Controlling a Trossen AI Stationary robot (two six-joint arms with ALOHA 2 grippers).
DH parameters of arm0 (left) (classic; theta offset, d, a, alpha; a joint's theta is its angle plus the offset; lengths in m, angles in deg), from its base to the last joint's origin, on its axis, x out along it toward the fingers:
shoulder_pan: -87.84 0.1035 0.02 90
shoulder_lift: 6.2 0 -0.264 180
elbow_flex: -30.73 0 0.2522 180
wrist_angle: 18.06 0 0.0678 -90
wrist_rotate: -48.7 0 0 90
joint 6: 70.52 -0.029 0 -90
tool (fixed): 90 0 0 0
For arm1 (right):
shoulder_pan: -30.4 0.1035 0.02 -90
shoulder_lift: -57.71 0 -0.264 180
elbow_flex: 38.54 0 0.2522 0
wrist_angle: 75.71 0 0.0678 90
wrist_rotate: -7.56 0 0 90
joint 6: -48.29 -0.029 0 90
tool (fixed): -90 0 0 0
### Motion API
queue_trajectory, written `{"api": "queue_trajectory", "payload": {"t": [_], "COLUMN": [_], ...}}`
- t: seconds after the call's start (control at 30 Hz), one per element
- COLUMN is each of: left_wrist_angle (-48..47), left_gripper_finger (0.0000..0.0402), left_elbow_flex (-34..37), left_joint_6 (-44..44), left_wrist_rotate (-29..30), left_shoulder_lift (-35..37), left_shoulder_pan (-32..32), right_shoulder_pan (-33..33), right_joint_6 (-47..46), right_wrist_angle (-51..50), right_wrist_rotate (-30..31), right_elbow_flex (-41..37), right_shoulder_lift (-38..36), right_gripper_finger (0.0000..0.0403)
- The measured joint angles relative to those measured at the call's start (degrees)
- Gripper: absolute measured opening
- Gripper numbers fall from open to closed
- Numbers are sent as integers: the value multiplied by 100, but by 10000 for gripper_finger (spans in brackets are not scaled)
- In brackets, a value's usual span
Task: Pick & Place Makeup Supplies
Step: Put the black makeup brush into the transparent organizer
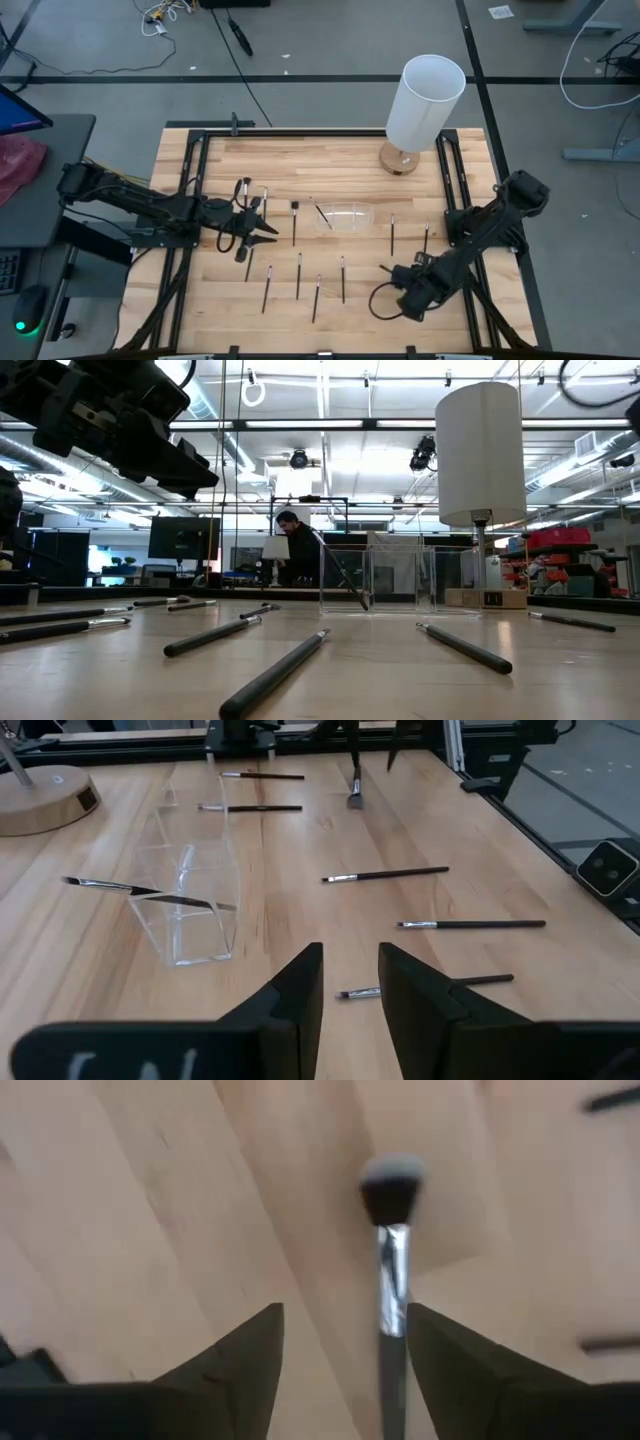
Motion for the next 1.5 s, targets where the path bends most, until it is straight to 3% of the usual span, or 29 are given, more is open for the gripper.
{"api": "queue_trajectory", "payload": {"t": [0.33,0.57,0.7,1.1,1.5], "left_wrist_angle": [6,5,4,5,7], "left_gripper_finger": [101,101,101,101,101], "left_elbow_flex": [0,0,0,0,0], "left_joint_6": [-8,-11,-11,-47,-52], "left_wrist_rotate": [20,19,20,163,260], "left_shoulder_lift": [-2,-2,-2,-2,-4], "left_shoulder_pan": [0,0,0,0,0], "right_shoulder_pan": [-390,-449,-455,-455,-457], "right_joint_6": [722,910,857,800,1005], "right_wrist_angle": [121,86,90,43,-217], "right_wrist_rotate": [-171,-125,-138,-182,232], "right_elbow_flex": [0,0,0,0,2], "right_shoulder_lift": [435,455,455,255,424], "right_gripper_finger": [135,108,114,181,164]}}
